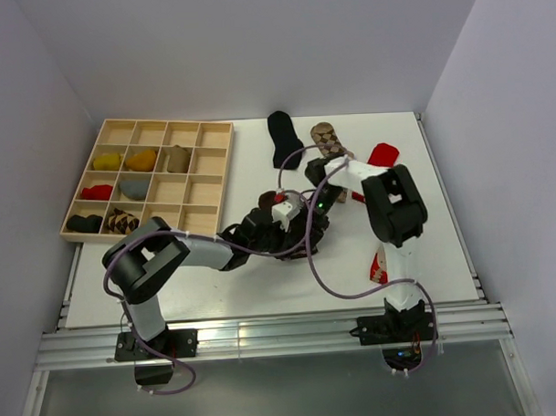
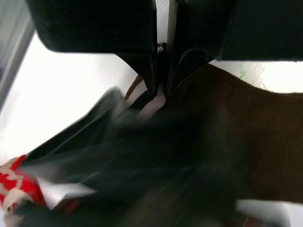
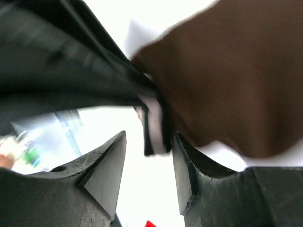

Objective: Roll the socks
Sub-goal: Roll the sock at the center of the board.

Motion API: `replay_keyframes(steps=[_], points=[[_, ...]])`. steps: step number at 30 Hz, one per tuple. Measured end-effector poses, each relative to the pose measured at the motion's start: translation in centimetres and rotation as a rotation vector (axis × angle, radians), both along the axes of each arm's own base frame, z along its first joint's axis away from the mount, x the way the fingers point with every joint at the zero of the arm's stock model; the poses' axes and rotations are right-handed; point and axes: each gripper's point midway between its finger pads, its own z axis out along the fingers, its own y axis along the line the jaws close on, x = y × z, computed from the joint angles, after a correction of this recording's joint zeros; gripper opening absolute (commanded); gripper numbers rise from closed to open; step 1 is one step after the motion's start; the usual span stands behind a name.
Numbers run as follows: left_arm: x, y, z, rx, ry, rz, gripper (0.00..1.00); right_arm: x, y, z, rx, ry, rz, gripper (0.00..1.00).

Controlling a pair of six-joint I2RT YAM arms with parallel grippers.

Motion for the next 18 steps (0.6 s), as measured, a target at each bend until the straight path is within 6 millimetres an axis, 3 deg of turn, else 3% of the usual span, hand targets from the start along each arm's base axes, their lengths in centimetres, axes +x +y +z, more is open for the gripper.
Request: replay_keyframes(steps=[4, 9, 12, 18], points=[[0.5, 0.7, -0.3, -0.037, 0.107, 0.010, 0.00, 3.6, -1.3, 2.9, 0.063, -0.233, -0.148, 0.53], [1.1, 0.5, -0.4, -0.044, 0.242, 0.000, 0.00, 7.5, -5.1, 6.3, 0.111, -0.500, -0.322, 0.53], [1.1, 0.4, -0.5, -0.043, 0.351, -0.012, 0.00, 7.4, -6.5, 6.3, 0.100, -0.607, -0.338, 0.54], [0.9, 0.5, -0.8, -0.064, 0.565, -0.025, 0.00, 4.4, -6.6, 4.7, 0.110, -0.774, -0.211, 0.56]])
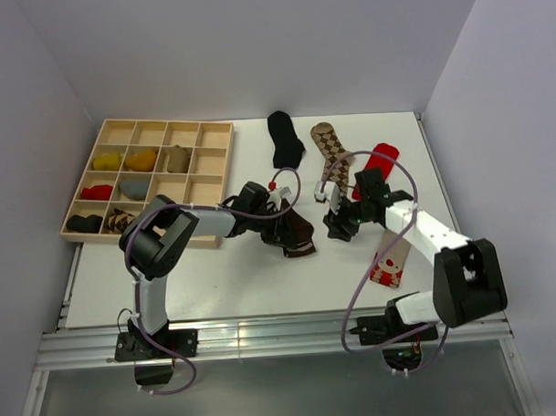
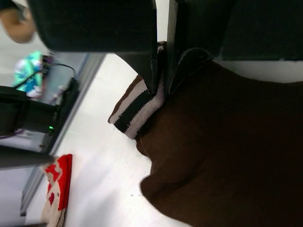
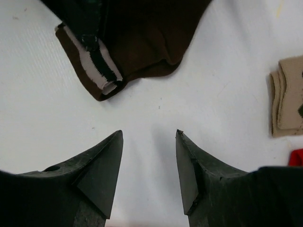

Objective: Roll the socks
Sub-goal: Roll the sock at the center of the board.

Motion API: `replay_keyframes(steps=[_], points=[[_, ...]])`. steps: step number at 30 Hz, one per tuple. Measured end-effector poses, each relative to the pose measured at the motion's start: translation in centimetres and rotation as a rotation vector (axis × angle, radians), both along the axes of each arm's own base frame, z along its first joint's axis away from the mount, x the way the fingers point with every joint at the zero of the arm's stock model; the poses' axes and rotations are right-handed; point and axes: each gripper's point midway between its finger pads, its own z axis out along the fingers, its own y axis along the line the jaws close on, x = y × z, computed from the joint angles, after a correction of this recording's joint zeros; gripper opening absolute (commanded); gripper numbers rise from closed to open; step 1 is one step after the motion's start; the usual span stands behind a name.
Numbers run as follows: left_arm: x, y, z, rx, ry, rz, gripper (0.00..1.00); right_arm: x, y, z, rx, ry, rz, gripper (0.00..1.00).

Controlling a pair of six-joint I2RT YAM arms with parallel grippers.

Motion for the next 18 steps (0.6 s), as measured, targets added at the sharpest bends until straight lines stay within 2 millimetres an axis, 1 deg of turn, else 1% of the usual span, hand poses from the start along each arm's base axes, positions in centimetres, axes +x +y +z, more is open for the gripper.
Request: replay_keyframes(steps=[5, 6, 11, 14, 18], points=[[-0.5, 0.3, -0.2, -0.014, 0.147, -0.019, 0.00, -2.8, 1.2, -1.2, -0.041, -0.151, 0.133, 0.59], [-0.5, 0.3, -0.3, -0.017, 0.174, -0.023, 0.00, -3.5, 1.8, -1.5, -0.053, -0.182, 0.171, 0.59], [-1.0, 0.3, -0.4, -0.023, 0.264, -0.044, 0.00, -5.4, 4.9, -2.6, -0.093, -0.307, 0.324, 0.62], [-1.4, 0.3, -0.4, -0.025, 0.302, -0.053, 0.00, -6.1, 5.7, -3.4, -0.120, -0.360, 0.371, 0.64], [-1.7, 0.4, -0.4, -0.027, 0.327, -0.060, 0.00, -6.5, 6.7, -3.9, -0.163, -0.420, 0.415, 0.63]])
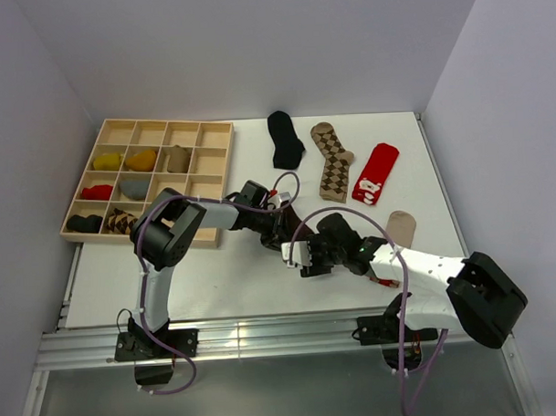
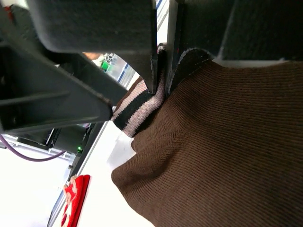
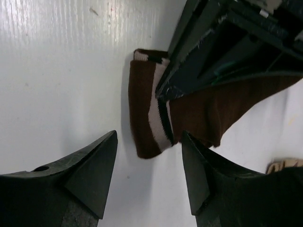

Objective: Roll the socks
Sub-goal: Roll the sock at the center of the board.

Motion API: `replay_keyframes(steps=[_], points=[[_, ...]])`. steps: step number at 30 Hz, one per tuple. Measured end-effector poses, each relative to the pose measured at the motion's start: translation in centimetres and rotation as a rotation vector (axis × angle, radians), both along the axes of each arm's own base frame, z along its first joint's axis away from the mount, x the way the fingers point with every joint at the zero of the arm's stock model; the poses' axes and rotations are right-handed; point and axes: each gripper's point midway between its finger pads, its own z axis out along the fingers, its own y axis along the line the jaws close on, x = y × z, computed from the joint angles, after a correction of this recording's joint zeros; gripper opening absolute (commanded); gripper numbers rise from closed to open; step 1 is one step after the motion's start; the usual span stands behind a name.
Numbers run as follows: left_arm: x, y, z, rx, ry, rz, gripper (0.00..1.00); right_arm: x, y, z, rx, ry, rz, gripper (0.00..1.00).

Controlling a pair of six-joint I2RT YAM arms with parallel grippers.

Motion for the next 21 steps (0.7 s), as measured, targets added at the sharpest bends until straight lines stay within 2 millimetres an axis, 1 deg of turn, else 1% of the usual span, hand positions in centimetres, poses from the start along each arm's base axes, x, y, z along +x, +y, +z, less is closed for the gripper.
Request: replay_keyframes(steps=[3, 5, 6, 7, 8, 9, 12, 13, 15, 16, 17, 19, 21], points=[[-0.2, 0.1, 0.0, 0.006, 0.014, -0.002, 0.00, 0.2, 0.9, -0.2, -0.015, -0.037, 0.019, 0.62], [-0.2, 0.2, 0.0, 0.009, 0.019, -0.003, 0.00, 0.5, 1.3, -0.7, -0.028, -0.050, 0.020, 0.54], [-0.3, 0.2, 0.0, 0.010, 0.023, -0.003, 0.00, 0.5, 1.4, -1.0, -0.037, -0.050, 0.020, 0.49], [-0.3, 0.2, 0.0, 0.010, 0.025, -0.004, 0.01, 0.6, 1.3, -1.4, -0.051, -0.045, 0.017, 0.35], [-0.3, 0.2, 0.1, 0.009, 0.028, -0.005, 0.01, 0.7, 1.3, -1.8, -0.067, -0.041, 0.018, 0.29], [-0.4, 0.3, 0.1, 0.010, 0.029, -0.005, 0.01, 0.8, 1.5, -2.0, -0.073, -0.036, 0.018, 0.27], [-0.2, 0.4, 0.1, 0.010, 0.033, 0.000, 0.10, 1.2, 1.6, -2.0, -0.089, -0.032, 0.005, 0.23], [-0.1, 0.5, 0.1, 0.009, 0.034, 0.002, 0.17, 1.3, 1.7, -2.0, -0.096, -0.027, 0.004, 0.22], [0.1, 0.6, 0.1, 0.011, 0.031, 0.007, 0.24, 1.3, 1.7, -2.0, -0.114, 0.001, 0.005, 0.20], [0.1, 0.7, 0.1, 0.010, 0.029, 0.009, 0.33, 1.3, 1.8, -1.9, -0.123, 0.022, 0.007, 0.19], [0.1, 0.7, 0.2, 0.008, 0.023, 0.016, 0.36, 1.2, 1.8, -1.9, -0.129, 0.047, 0.010, 0.18], [0.1, 1.2, 0.8, 0.007, -0.005, 0.045, 0.41, 1.1, 1.9, -1.7, -0.135, 0.114, 0.018, 0.19], [0.4, 1.7, 1.8, 0.002, -0.061, 0.081, 0.42, 1.0, 1.9, -1.4, -0.143, 0.195, 0.021, 0.19]])
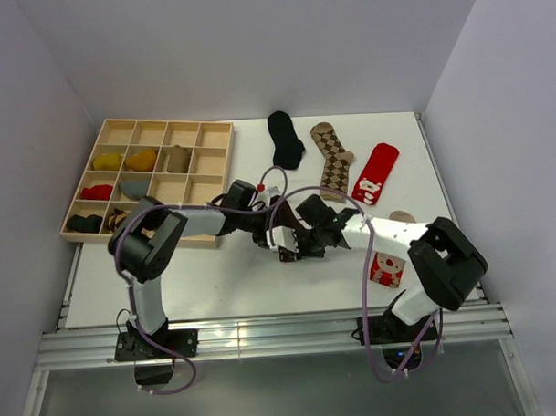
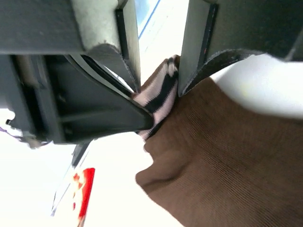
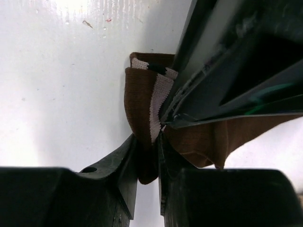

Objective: Roll the socks
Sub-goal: Roll the sock at the center of the board.

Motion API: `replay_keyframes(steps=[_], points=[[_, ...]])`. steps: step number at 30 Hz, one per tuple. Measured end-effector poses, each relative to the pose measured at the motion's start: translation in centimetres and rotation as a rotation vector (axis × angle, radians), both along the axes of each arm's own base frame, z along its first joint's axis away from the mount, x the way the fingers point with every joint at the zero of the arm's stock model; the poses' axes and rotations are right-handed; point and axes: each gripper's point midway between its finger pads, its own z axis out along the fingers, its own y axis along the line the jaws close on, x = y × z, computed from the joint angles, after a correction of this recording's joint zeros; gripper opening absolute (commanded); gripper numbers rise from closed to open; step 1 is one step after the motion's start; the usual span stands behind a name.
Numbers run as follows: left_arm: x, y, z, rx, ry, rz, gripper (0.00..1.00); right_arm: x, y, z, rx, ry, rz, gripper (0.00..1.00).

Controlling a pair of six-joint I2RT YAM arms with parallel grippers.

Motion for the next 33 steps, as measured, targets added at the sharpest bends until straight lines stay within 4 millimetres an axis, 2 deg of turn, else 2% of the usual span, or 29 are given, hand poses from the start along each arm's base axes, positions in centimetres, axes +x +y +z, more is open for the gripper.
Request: replay_keyframes(steps=[3, 7, 10, 14, 16, 18, 21, 25, 29, 33], points=[[0.9, 0.9, 1.9, -0.017, -0.104, 0.088, 0.43, -0.1, -0.3, 0.1, -0.005, 0.113, -0.010, 0.19], [2.4, 2.3, 4.6, -0.051, -0.266, 0.227, 0.43, -0.6, -1.7, -0.3, -0.027, 0.274, -0.043, 0.20], [3.4, 4.0, 6.5, -0.068, -0.403, 0.346, 0.43, -0.4, -1.9, -0.3, -0.041, 0.416, -0.055, 0.20], [3.7, 6.0, 7.6, -0.031, -0.583, 0.455, 0.45, 0.6, -1.8, -0.4, -0.061, 0.600, -0.086, 0.21], [3.5, 5.8, 8.4, 0.000, -0.698, 0.461, 0.46, 1.0, -1.8, -0.5, -0.072, 0.702, -0.105, 0.22], [2.8, 4.8, 9.0, 0.022, -0.808, 0.431, 0.47, 1.1, -1.9, -0.5, -0.087, 0.787, -0.119, 0.22], [1.3, 3.4, 8.2, 0.080, -0.932, 0.351, 0.48, 1.4, -1.8, -0.7, -0.107, 0.902, -0.143, 0.22], [0.5, 1.4, 5.6, 0.193, -1.042, 0.224, 0.48, 1.4, -1.8, -0.7, -0.120, 0.995, -0.174, 0.23], [-0.1, -0.3, 2.9, 0.280, -1.101, 0.105, 0.49, 1.4, -1.8, -0.7, -0.126, 1.014, -0.186, 0.22], [-0.2, -1.3, 1.5, 0.315, -1.134, 0.029, 0.49, 1.2, -2.0, -0.7, -0.139, 1.021, -0.199, 0.22]])
